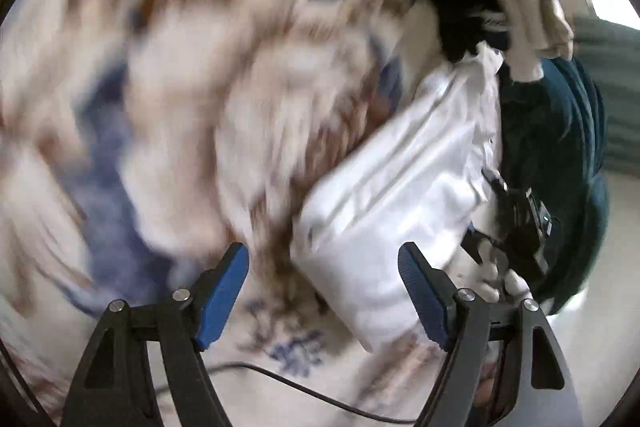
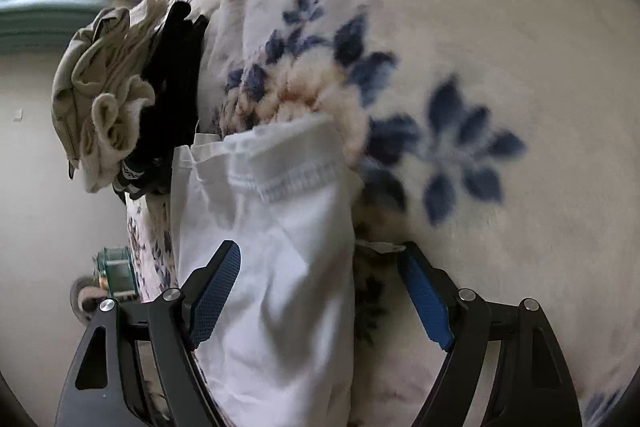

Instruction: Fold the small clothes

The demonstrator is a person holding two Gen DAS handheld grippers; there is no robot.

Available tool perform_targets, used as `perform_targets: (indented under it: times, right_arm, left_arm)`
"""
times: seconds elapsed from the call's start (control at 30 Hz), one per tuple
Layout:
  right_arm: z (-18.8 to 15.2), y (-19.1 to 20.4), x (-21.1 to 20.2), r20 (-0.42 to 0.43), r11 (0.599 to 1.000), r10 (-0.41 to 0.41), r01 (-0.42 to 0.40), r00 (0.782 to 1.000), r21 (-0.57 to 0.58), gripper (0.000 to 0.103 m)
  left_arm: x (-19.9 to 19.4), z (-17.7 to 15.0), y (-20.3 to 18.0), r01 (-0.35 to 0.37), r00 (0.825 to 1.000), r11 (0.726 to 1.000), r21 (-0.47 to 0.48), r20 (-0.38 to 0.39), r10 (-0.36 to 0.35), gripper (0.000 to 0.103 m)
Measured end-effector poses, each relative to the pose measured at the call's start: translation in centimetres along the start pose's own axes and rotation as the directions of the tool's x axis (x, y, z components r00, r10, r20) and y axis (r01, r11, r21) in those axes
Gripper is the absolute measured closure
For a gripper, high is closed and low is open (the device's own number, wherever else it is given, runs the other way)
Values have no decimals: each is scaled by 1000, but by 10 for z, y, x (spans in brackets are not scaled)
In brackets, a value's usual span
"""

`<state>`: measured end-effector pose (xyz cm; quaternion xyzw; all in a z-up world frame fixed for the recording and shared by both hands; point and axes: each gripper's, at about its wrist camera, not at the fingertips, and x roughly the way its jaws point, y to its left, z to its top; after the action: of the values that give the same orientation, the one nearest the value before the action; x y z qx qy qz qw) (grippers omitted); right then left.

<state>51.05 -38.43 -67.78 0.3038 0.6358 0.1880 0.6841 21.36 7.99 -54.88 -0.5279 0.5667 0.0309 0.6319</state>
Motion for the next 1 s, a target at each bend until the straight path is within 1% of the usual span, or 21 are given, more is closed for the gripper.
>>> perform_targets:
  times: [0.07,0.1,0.2,0.27,0.3,0.33,0.37,0.4,0.47,0.5,0.57,0.63,0.7,0.73,0.8,0.83,0.87,0.9,0.93,0.97,1.0]
  right_arm:
    - [5,1,4,-16,1000,16,-16,1000,-15,20]
    - [7,1,6,-24,1000,14,-14,1000,-14,20]
    - [11,0,7,-31,999,37,-37,999,-1,18]
    - [11,0,7,-26,998,60,-60,998,1,19]
    - [10,2,7,-18,998,63,-63,998,4,21]
    - [9,2,7,-12,998,70,-70,997,6,39]
    - [8,3,8,-13,997,71,-71,997,5,79]
    - [7,3,10,-22,998,59,-59,998,10,89]
    - [0,6,9,-2,999,53,-53,999,7,95]
    - [-5,6,5,17,998,54,-54,998,16,95]
    - [-22,-1,-8,73,991,97,-103,993,84,96]
    - [-47,-9,-23,128,981,121,-138,984,139,97]
    - [-86,-20,-43,183,961,131,-170,974,220,97]
    - [-112,-22,-52,200,956,107,-156,974,248,97]
    - [-154,-22,-62,212,952,77,-135,974,275,97]
    - [-173,-21,-63,196,949,56,-114,979,295,95]
    - [-190,-21,-59,156,945,35,-84,987,317,92]
    - [-197,-19,-57,123,945,13,-53,992,323,87]
    - [-203,-21,-57,88,946,-26,-4,996,324,72]
    - [-207,-21,-59,75,949,-52,26,996,315,52]
    - [-211,-21,-67,96,952,-57,25,994,304,44]
  left_arm:
    - [22,-9,1,49,998,999,-18,-33,-50,27]
    - [33,-14,-5,48,998,999,-5,-42,-48,27]
    - [49,-17,-15,71,997,997,9,-26,-71,28]
    - [52,-16,-22,78,996,997,26,40,-79,36]
    - [50,-15,-25,73,995,996,41,64,-76,58]
    - [49,-13,-29,55,995,996,68,76,-60,78]
    - [47,-11,-31,55,995,994,92,77,-62,79]
    - [42,-8,-32,40,996,992,119,80,-49,81]
    - [32,-2,-33,28,996,984,173,75,-42,84]
    - [28,2,-36,14,997,979,204,71,-29,84]
    - [15,15,-47,-14,998,952,307,64,-6,84]
    - [2,31,-62,-47,997,907,418,80,14,84]
    - [-8,54,-79,-81,995,859,506,96,38,84]
    - [-7,69,-87,-70,997,833,549,69,38,83]
    - [-2,90,-99,-120,993,790,601,76,94,78]
    - [4,102,-108,-151,988,768,622,84,127,68]
    - [6,108,-109,-172,985,758,629,87,151,61]
    - [6,113,-108,-197,979,757,623,92,180,43]
    - [1,113,-103,-189,981,765,616,86,173,34]
    - [-7,112,-100,-160,987,781,603,81,140,32]
    - [-15,111,-95,-157,988,788,595,93,127,30]
